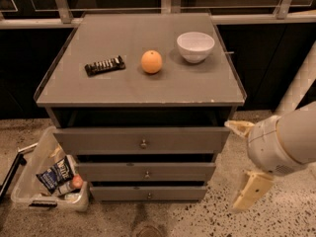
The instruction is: Open bottom drawer
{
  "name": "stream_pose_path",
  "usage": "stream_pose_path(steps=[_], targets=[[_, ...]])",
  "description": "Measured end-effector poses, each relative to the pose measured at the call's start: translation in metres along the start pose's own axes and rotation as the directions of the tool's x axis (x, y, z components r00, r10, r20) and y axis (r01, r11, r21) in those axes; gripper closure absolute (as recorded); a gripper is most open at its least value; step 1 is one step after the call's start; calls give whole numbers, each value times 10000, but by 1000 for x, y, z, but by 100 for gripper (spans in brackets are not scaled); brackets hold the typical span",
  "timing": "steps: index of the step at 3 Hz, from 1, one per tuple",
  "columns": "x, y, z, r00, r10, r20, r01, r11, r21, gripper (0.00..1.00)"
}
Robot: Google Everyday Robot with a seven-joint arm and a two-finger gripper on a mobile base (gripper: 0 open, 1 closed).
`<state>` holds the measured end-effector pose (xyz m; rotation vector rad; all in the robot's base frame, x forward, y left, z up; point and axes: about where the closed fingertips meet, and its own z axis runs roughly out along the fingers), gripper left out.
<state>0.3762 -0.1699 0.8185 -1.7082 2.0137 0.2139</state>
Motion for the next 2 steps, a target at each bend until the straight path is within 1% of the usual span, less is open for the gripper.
stream_pose_path(steps=[1, 2], targets=[[2, 28, 48, 9987, 229, 462, -207, 9986, -483, 0], [13, 39, 90, 9967, 368, 720, -334, 9983, -471, 0]])
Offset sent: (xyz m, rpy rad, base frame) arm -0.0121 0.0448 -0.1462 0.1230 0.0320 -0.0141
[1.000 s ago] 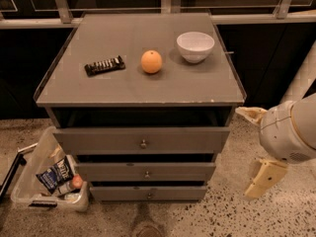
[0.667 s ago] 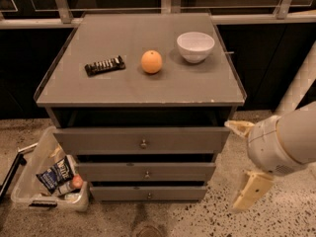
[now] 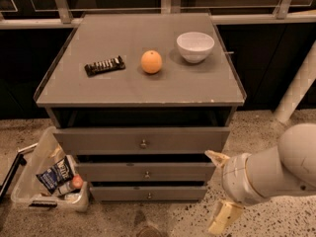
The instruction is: Open bottom drawer
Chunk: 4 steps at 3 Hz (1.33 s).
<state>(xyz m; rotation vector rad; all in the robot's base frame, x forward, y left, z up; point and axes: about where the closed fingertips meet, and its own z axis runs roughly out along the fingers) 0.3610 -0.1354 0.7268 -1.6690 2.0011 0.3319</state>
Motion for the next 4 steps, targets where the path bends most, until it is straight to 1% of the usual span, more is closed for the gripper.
stream_pose_path(steps=[1, 2, 3, 4], targets=[[19, 3, 38, 9998, 137, 142, -140, 9997, 195, 0], [41, 3, 70, 9966, 515, 647, -539, 9980, 345, 0], [68, 6, 110, 9871, 1301, 929, -1306, 9914, -13, 0], [68, 6, 110, 9871, 1301, 928, -1306, 9914, -12, 0]])
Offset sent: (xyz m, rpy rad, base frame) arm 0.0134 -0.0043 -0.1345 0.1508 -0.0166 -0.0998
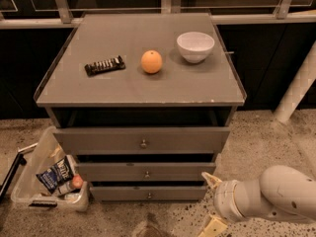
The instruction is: Open bottom drawer
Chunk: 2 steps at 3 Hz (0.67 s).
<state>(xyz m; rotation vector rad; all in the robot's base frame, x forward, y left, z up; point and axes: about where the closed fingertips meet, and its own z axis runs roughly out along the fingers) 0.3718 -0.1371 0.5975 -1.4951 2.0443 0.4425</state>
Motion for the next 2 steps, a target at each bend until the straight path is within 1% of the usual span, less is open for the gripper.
stream_pose_path(steps=[1, 2], targets=[[5, -3, 7, 9997, -15, -241, 20, 9998, 208, 0], [18, -18, 24, 9991, 66, -421, -45, 9987, 510, 0]])
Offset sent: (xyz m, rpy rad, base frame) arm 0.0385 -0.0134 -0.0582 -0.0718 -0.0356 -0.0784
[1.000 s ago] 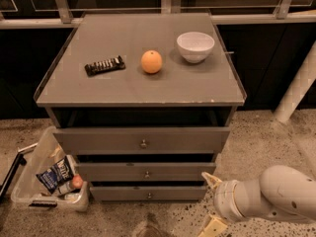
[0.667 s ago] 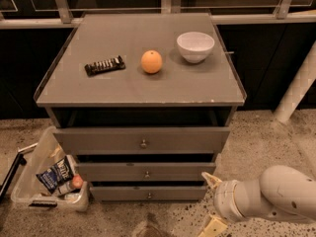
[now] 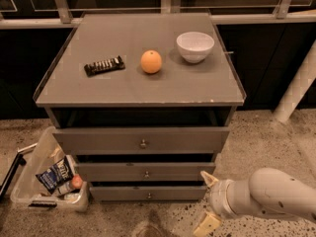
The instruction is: Open bottom drawer
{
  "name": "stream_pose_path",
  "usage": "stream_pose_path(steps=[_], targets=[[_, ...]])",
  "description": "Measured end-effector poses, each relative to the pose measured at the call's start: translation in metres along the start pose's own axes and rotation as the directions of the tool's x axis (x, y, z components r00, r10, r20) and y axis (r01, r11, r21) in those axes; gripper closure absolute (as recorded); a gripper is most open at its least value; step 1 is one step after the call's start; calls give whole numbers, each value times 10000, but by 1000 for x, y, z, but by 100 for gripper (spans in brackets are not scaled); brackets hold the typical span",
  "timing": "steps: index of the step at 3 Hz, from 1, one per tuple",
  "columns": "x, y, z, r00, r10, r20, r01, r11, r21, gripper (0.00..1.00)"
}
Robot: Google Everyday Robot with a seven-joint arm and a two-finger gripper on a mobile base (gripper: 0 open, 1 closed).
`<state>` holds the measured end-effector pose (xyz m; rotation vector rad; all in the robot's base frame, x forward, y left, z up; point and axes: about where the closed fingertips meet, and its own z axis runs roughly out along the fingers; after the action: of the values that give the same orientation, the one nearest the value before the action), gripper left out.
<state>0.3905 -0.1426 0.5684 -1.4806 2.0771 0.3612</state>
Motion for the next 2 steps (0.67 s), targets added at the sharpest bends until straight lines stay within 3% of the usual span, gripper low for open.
stream_pose_path(steps=[2], targets=[[26, -26, 37, 9998, -138, 147, 131, 9989, 440, 0]])
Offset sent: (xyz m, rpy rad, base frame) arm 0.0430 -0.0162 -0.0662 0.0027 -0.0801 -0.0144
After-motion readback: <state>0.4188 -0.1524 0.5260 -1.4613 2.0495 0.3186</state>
